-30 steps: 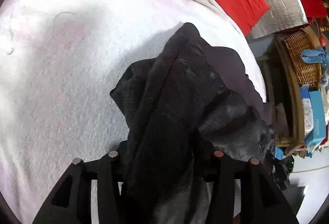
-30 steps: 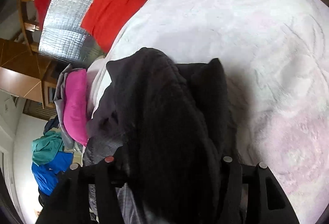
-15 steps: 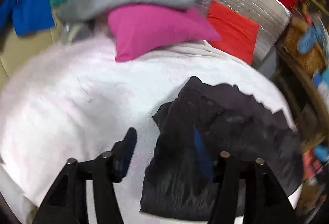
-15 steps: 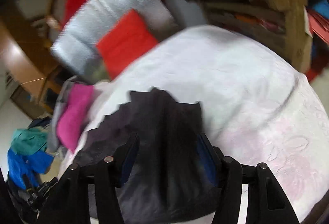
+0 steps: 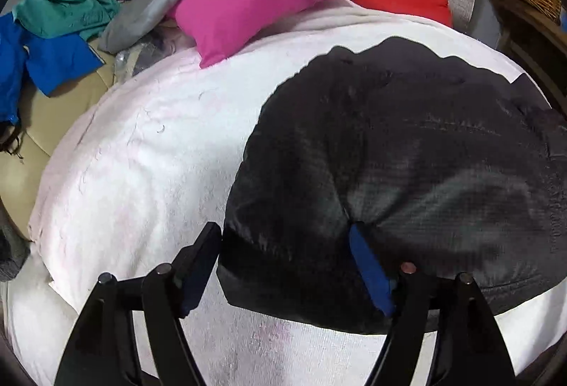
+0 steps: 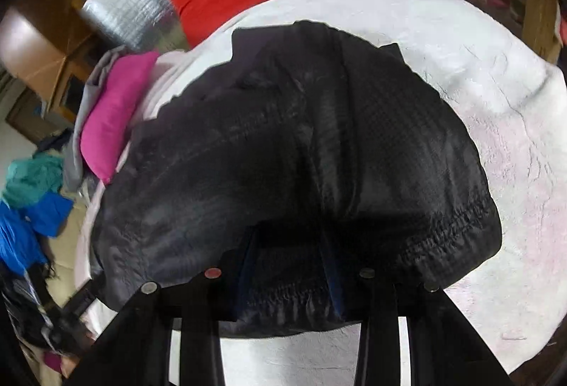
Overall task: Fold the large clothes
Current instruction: 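Press the folded bundle flat on the bed with both tools and release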
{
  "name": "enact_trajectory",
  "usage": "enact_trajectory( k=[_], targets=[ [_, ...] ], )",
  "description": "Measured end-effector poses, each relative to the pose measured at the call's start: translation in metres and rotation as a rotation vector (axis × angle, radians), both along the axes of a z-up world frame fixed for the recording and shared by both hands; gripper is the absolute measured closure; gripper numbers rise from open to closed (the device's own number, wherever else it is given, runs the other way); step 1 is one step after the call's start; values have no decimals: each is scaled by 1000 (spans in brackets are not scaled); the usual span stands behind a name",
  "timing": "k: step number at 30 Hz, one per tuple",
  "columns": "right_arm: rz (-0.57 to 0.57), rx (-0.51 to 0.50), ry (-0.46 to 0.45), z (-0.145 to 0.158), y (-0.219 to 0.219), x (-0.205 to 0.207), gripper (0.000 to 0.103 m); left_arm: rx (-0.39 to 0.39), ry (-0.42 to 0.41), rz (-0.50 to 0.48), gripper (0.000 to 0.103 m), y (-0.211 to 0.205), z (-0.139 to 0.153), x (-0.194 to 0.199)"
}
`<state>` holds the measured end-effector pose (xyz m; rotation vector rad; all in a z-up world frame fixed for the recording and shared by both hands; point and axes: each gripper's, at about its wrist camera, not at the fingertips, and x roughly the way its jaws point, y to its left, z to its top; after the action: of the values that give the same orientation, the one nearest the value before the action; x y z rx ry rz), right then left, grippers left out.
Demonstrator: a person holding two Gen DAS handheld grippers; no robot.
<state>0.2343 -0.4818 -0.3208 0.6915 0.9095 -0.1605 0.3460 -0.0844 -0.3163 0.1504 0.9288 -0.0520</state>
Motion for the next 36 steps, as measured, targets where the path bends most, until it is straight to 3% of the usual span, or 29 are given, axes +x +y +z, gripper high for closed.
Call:
enact_trajectory(
  k=[3,10,13,18,24,28,31,34,36],
  targets=[
    [-9,5,-61,14,2,-9,63,-12,-27,7,28,2,7,-7],
    [161,-21,-196,40,56,7,59,22,-145,-16,28,-10,27,-22],
    [208,5,-171,32,77,19,47,32,-177,-35,28,-18,31,-25],
    [221,-43,-64,7,97,51,45,44,-179,-63,28,-29,30,-25],
    [213,-37,-67,-5,89,66,45,61,-175,-80,28,-38,26,-27],
    [212,0,-71,5,83,54,45,61,-173,-80,28,-38,26,-27],
    [203,6,-132,23,78,30,45,64,-166,-80,28,-38,24,-27],
    [138,-71,-191,41,65,-3,45,75,-154,-82,28,-39,20,-26],
    [71,-165,-182,47,56,-21,45,81,-134,-90,28,-40,15,-24]
  ],
)
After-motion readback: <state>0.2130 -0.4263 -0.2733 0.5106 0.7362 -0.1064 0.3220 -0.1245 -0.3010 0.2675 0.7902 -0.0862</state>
